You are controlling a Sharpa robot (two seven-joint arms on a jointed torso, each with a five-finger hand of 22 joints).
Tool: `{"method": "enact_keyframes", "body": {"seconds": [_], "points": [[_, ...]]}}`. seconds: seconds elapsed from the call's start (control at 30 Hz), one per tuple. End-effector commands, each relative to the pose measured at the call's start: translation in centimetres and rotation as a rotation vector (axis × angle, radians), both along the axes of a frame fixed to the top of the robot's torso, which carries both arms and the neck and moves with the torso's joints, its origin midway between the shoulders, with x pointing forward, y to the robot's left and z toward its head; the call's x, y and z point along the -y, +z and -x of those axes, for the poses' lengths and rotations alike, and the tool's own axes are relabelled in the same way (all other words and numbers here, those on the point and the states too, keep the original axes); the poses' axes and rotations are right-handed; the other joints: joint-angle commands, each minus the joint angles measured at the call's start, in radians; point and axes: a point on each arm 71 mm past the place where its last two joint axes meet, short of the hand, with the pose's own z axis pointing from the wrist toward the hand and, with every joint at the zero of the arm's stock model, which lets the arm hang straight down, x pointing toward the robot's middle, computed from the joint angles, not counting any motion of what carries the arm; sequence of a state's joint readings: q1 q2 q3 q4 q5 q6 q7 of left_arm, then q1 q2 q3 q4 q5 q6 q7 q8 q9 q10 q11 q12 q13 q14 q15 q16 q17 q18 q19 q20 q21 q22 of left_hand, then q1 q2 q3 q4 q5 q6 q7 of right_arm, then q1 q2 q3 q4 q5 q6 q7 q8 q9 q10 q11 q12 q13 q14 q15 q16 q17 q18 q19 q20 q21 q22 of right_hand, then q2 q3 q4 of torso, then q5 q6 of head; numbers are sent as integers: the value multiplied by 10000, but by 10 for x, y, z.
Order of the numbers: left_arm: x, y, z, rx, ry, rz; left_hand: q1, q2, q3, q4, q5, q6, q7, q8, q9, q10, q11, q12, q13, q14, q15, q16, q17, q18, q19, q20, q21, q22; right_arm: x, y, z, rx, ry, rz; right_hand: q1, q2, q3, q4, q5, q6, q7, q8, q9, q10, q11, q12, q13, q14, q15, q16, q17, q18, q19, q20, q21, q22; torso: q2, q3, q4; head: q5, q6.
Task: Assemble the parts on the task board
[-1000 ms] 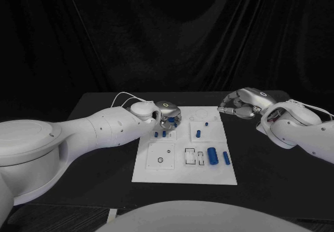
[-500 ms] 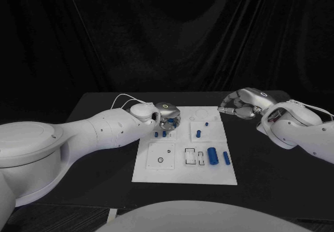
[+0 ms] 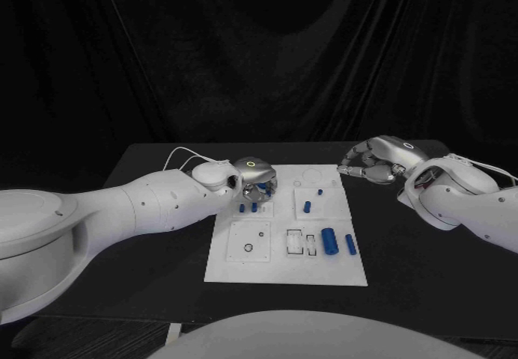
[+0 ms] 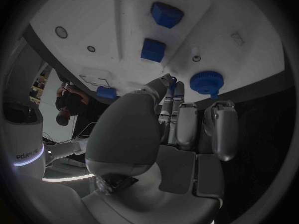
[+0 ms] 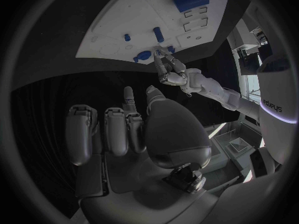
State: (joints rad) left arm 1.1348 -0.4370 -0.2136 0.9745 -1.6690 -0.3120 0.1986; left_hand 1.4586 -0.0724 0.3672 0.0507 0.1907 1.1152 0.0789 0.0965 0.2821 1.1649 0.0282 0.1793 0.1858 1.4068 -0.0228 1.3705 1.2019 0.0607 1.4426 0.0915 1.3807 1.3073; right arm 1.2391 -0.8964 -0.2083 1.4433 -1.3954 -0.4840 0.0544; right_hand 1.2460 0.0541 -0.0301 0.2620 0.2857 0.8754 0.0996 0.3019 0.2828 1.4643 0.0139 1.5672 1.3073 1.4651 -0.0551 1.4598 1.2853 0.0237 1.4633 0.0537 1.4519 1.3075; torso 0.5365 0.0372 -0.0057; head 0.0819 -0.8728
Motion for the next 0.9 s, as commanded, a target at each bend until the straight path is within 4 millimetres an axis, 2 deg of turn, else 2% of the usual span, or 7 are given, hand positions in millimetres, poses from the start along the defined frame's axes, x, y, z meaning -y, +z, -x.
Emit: {"method": "enact_keyframes", "body": {"seconds": [0.03, 0.2, 0.33, 0.47, 0.73, 0.9], "points": [[-1, 20, -3, 420, -257, 251, 0, 73, -39, -36, -145, -20, 9, -126, -75, 113, -58, -137, -81, 10, 10, -110, -102, -119, 9, -11, -83, 1986, 1, -1, 0, -32, -58, 29, 6, 88, 0, 33, 61, 72, 19, -26, -16, 1065, 73, 36, 2635, 562, 67, -37, -9, 96, 497, 66, -42, 2191, -4, -2, 1, 1, 2], [-11, 39, -6, 474, -314, 160, -7, 76, -72, -15, -403, -91, -26, -243, -192, 74, -86, -330, -213, -77, -5, -227, -250, -88, -89, -11, -244, 1941, 1, -2, 0, -84, -66, 59, 6, 88, 0, 33, 61, 72, 19, -26, -16, 1065, 73, 36, 2635, 562, 67, -37, -9, 96, 497, 66, -42, 2191, -17, 1, 6, 10, 2], [-18, 45, -6, 484, -270, 110, 30, 64, -75, -34, -502, -115, -30, -274, -235, 71, -92, -389, -255, -107, -8, -263, -298, -85, -101, -10, -266, 1936, 1, -3, 0, -135, -71, 48, 6, 88, 0, 33, 61, 72, 19, -26, -16, 1065, 73, 36, 2635, 562, 67, -37, -9, 96, 497, 66, -42, 2191, -30, 3, 7, 9, 2], [-25, 45, -8, 214, -213, -135, 37, 69, -93, 0, -746, -148, -30, -306, -309, 69, -86, -485, -323, -144, -9, -304, -349, -75, -135, -8, -325, 1923, 1, -3, 0, -186, -87, 4, 14, 98, 6, 32, 58, 89, 14, -21, -15, 1065, 71, 36, 2635, 562, 65, -37, -10, 96, 496, 66, -44, 2190, -15, 9, -4, 4, 2], [-32, 37, -8, -357, -108, -551, 49, 56, -98, 39, -893, -284, -33, -340, -413, -8, -80, -617, -405, -271, 1, -429, -533, -60, -192, 0, -413, 1903, 0, -4, 0, -231, -88, -16, 17, 99, 7, 30, 58, 92, 14, -20, -15, 1065, 71, 36, 2635, 562, 65, -37, -10, 97, 496, 66, -45, 2190, -30, 17, 4, 20, 2], [-34, 32, -7, -420, -37, -578, 48, 26, -112, 67, -928, -449, -66, -344, -499, -105, -97, -708, -450, -458, -4, -592, -764, -13, -348, 11, -640, 1839, -1, -4, -1, -246, -74, -13, 27, 100, 10, 26, 53, 96, 12, -20, -17, 1065, 69, 36, 2635, 559, 64, -44, -28, 97, 495, 65, -47, 2189, 7, -5, 3, 57, 2]]}}
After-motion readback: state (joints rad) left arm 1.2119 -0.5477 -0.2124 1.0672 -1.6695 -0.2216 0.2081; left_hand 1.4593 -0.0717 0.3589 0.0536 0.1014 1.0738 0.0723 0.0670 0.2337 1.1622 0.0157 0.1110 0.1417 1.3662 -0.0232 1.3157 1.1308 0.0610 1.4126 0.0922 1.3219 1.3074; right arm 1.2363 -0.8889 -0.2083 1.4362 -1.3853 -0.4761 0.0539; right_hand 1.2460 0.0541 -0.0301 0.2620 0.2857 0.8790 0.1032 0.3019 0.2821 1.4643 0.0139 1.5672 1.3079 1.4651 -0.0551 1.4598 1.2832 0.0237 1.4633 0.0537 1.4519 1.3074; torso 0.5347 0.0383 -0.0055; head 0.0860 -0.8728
